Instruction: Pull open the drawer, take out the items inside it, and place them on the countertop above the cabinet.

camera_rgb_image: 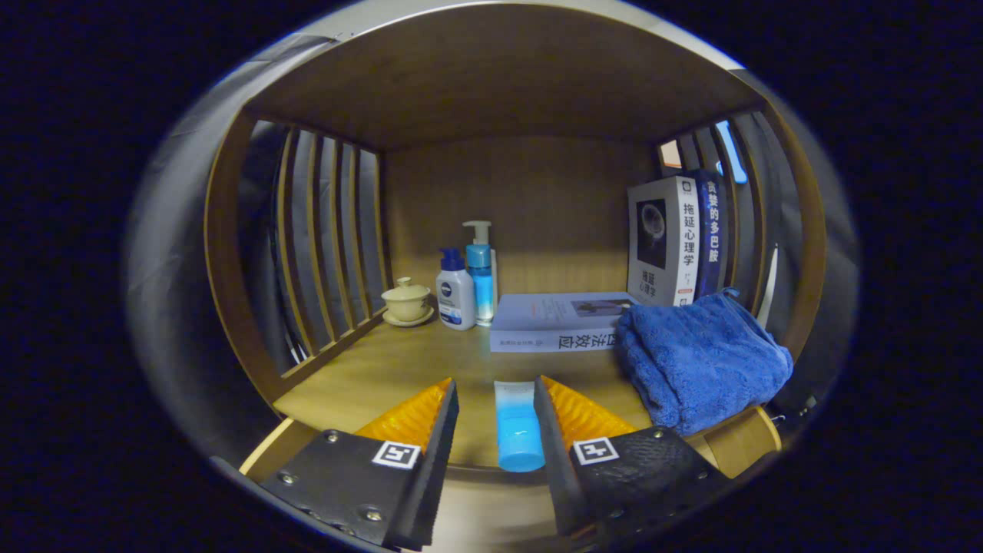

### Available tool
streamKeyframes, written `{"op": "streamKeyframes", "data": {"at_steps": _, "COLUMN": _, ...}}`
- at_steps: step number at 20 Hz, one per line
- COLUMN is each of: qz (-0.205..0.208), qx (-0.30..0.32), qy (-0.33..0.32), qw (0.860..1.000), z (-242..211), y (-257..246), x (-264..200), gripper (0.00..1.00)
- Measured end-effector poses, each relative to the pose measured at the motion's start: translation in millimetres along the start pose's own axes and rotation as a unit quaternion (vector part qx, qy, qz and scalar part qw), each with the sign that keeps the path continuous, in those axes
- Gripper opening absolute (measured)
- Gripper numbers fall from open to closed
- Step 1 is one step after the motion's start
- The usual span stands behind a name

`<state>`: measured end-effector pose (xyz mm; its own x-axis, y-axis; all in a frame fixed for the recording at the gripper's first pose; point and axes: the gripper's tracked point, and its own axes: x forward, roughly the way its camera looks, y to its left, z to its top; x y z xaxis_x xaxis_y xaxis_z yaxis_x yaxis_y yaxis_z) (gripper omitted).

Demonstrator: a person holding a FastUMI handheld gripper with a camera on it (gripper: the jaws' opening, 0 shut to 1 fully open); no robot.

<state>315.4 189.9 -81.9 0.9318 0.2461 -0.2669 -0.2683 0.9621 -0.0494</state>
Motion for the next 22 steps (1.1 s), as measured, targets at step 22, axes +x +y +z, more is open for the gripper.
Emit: {"op": "streamKeyframes", "data": {"at_steps": 22, "qz": 0.038, "qx": -0.011, "qy": -0.112, "qw": 0.993, "z": 27, "y": 17, "x": -36, "gripper": 0.58}}
